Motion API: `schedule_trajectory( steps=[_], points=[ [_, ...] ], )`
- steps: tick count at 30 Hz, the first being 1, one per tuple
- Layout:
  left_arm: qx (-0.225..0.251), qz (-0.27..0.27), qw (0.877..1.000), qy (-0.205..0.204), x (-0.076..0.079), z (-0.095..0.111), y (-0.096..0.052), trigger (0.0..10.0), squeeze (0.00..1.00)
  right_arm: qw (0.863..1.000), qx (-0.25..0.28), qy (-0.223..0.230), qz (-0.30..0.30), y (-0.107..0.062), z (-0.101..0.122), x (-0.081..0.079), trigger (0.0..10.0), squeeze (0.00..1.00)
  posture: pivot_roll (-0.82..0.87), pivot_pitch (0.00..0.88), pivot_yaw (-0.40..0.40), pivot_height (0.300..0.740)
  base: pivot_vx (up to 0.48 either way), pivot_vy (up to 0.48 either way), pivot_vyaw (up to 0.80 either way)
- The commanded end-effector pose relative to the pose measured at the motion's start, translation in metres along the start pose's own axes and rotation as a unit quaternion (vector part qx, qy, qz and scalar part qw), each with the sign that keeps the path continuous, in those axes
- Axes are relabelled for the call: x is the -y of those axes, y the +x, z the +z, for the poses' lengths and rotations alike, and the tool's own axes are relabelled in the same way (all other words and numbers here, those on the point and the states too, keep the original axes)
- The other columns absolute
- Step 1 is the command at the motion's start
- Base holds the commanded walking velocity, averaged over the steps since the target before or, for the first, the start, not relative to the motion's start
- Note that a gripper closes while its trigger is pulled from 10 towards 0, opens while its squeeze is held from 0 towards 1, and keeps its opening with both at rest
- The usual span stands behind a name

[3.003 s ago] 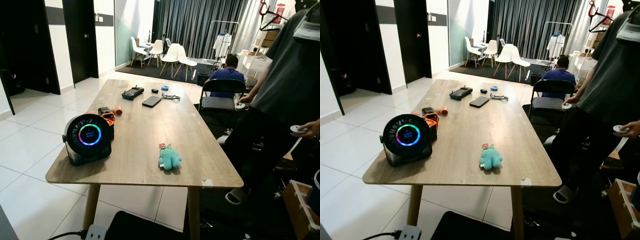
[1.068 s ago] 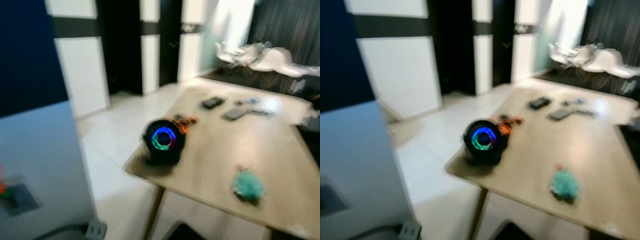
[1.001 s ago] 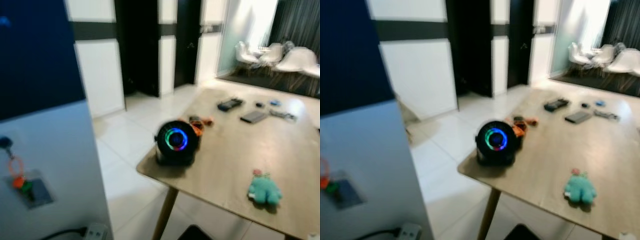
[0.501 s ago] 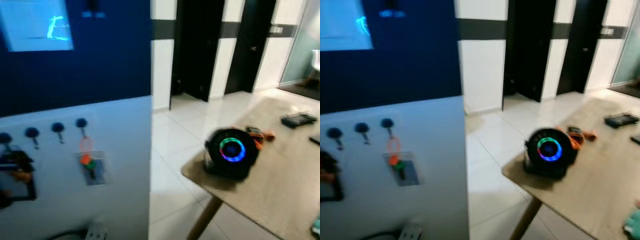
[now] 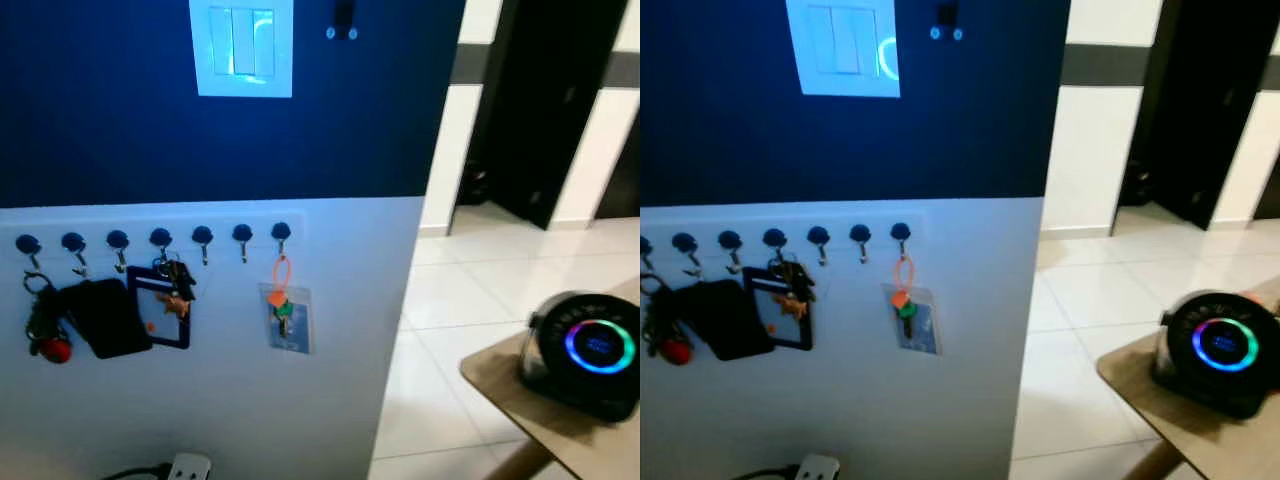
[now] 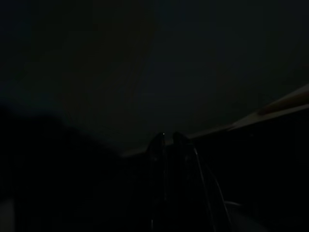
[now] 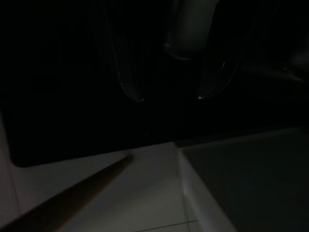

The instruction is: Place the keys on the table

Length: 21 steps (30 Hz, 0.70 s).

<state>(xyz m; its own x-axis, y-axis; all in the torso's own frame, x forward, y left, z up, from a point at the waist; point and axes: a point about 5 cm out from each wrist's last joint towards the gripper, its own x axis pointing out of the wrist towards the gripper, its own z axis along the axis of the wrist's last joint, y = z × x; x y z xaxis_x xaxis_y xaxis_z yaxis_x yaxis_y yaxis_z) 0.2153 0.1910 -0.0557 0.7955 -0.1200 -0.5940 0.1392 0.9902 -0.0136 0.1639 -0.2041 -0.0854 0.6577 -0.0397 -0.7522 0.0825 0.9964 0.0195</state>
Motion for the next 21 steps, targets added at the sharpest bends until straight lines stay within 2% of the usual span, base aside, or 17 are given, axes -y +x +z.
schedule_trajectory(
  steps=[1,8,13,21],
  points=[
    [-0.003,-0.006,1.0,0.004,0.0021,0.0013,0.0015,10.0,0.0,1.0,-0.001,0.001,-0.002,0.0,0.0004,0.0013,10.0,0.0,0.06,0.009,-0.02,0.74,0.0,0.0,0.8],
    [-0.008,0.003,1.0,0.009,-0.0026,0.0001,0.0002,10.0,0.0,1.0,-0.002,-0.001,-0.002,0.0002,-0.0003,-0.0009,10.0,0.0,0.06,0.008,-0.018,0.74,0.0,0.0,0.77],
    [-0.014,0.011,1.0,0.013,-0.0062,-0.0007,-0.0004,10.0,0.0,1.0,-0.003,0.018,-0.01,0.0002,-0.0012,-0.0012,10.0,0.0,0.06,0.009,-0.014,0.74,0.0,0.0,0.0],
    [-0.017,0.016,1.0,0.014,-0.0068,0.003,0.0019,10.0,0.0,1.0,-0.003,0.019,-0.01,-0.0004,-0.0013,0.002,10.0,0.0,0.06,0.011,-0.011,0.74,0.0,0.0,0.0]
  ],
)
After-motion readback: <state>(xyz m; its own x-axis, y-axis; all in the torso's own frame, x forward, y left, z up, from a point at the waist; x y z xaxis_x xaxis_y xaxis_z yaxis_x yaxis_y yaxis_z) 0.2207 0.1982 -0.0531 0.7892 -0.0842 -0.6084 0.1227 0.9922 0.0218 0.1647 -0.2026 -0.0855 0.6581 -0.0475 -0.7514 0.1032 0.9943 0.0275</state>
